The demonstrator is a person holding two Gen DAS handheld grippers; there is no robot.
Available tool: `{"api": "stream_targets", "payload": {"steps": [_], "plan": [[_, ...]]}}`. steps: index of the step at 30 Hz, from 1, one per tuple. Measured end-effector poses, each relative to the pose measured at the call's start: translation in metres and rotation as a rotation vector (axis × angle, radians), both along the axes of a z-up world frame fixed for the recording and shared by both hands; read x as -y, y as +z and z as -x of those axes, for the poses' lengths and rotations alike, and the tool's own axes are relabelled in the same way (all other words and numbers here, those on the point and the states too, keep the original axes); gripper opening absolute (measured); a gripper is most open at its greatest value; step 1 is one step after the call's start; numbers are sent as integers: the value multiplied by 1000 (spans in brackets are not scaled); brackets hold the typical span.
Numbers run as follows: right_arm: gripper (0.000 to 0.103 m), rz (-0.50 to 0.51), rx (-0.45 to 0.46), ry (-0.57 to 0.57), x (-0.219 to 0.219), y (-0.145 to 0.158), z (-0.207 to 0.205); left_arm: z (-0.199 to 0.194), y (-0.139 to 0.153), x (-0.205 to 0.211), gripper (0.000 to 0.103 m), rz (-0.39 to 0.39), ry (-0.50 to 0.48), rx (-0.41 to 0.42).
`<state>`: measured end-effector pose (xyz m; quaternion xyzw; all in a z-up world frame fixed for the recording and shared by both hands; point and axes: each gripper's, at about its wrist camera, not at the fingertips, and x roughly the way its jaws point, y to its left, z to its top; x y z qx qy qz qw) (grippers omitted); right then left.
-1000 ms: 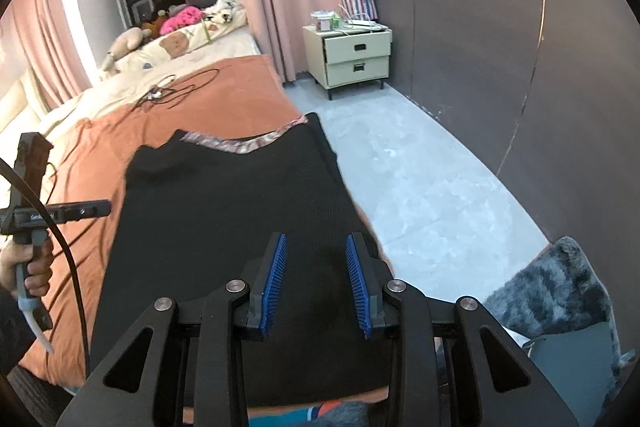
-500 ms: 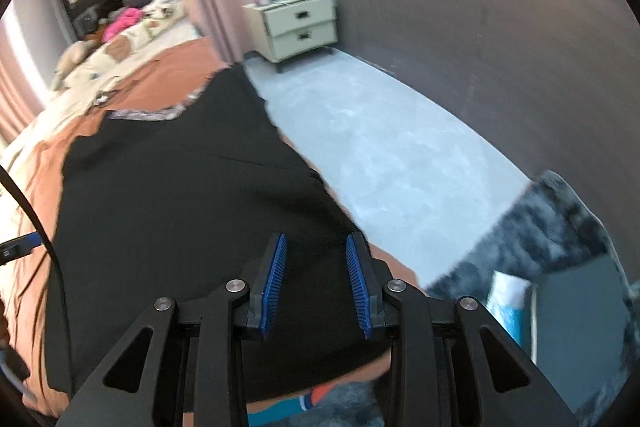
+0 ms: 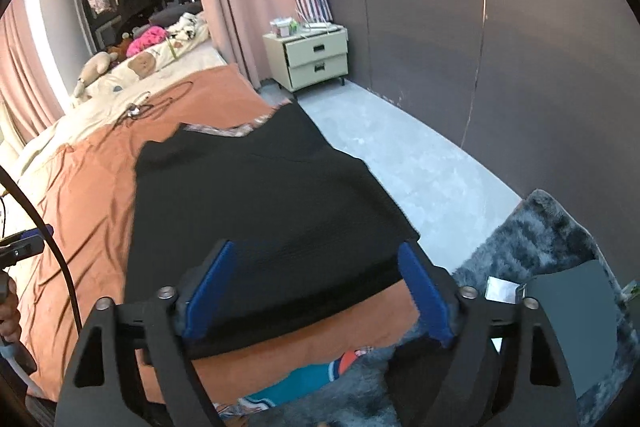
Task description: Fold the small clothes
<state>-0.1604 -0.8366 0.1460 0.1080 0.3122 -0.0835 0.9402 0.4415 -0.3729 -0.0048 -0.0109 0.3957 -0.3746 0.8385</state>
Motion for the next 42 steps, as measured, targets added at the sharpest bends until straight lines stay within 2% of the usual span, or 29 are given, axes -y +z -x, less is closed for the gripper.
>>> {"api": "stream_targets", "payload": {"steps": [1, 3, 4, 12, 19, 29, 42], "plan": [[90, 2, 0, 2, -9, -2, 2, 7, 6, -6, 101, -5, -1, 15], [102, 7, 11, 1, -22, 1, 13, 18, 19, -17, 102, -8, -9, 39], [103, 8, 22, 2, -26, 0, 21, 22, 23, -22, 102, -6, -8, 48], [103, 37, 71, 4, -61, 10, 72, 67, 64, -73, 103, -2, 38, 144], [103, 38, 85, 34, -87, 12, 107, 110, 89, -112, 103, 11, 80, 201], [103, 52, 140, 63, -106, 17, 150, 167, 106, -157, 103, 29, 139, 269], [103, 44, 213, 128, -137, 5, 212, 251, 118, -232, 103, 60, 279, 385]]}}
